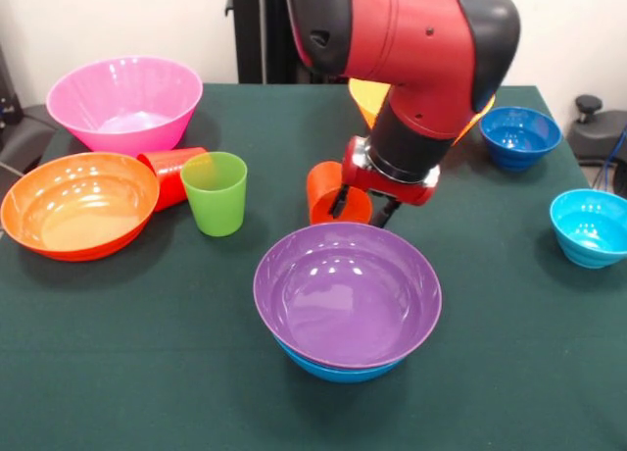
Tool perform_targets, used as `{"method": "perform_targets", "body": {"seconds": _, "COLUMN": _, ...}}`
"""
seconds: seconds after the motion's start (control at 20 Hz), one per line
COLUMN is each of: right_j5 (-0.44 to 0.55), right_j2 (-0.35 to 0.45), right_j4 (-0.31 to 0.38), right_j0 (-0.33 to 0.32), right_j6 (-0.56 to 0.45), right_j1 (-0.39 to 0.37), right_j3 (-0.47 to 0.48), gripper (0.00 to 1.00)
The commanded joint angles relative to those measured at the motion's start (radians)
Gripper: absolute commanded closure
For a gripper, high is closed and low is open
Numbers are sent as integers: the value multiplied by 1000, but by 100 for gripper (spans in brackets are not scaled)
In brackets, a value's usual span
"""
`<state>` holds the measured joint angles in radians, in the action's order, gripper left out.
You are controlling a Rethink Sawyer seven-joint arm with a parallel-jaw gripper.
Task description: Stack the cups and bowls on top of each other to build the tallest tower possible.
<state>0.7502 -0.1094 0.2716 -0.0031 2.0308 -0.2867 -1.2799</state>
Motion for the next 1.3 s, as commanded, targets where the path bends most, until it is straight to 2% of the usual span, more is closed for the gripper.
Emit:
{"method": "perform_targets", "body": {"seconds": 0.05, "right_j5": -23, "right_j2": 118, "right_j4": 79, "right_j0": -40, "right_j6": -169, "right_j1": -4, "right_j3": -70, "gripper": 0}}
{"method": "perform_targets", "body": {"seconds": 0.3, "right_j5": -13, "right_j2": 182, "right_j4": 62, "right_j0": -80, "right_j6": -197, "right_j1": 44, "right_j3": -77, "gripper": 0}}
{"method": "perform_targets", "body": {"seconds": 0.6, "right_j5": 27, "right_j2": 229, "right_j4": 59, "right_j0": -99, "right_j6": -221, "right_j1": 61, "right_j3": -65, "gripper": 0}}
{"method": "perform_targets", "body": {"seconds": 0.9, "right_j5": 164, "right_j2": 261, "right_j4": 26, "right_j0": -114, "right_j6": -225, "right_j1": 41, "right_j3": -61, "gripper": 0}}
{"method": "perform_targets", "body": {"seconds": 1.3, "right_j5": 264, "right_j2": 275, "right_j4": 47, "right_j0": -127, "right_j6": -242, "right_j1": 13, "right_j3": -49, "gripper": 0}}
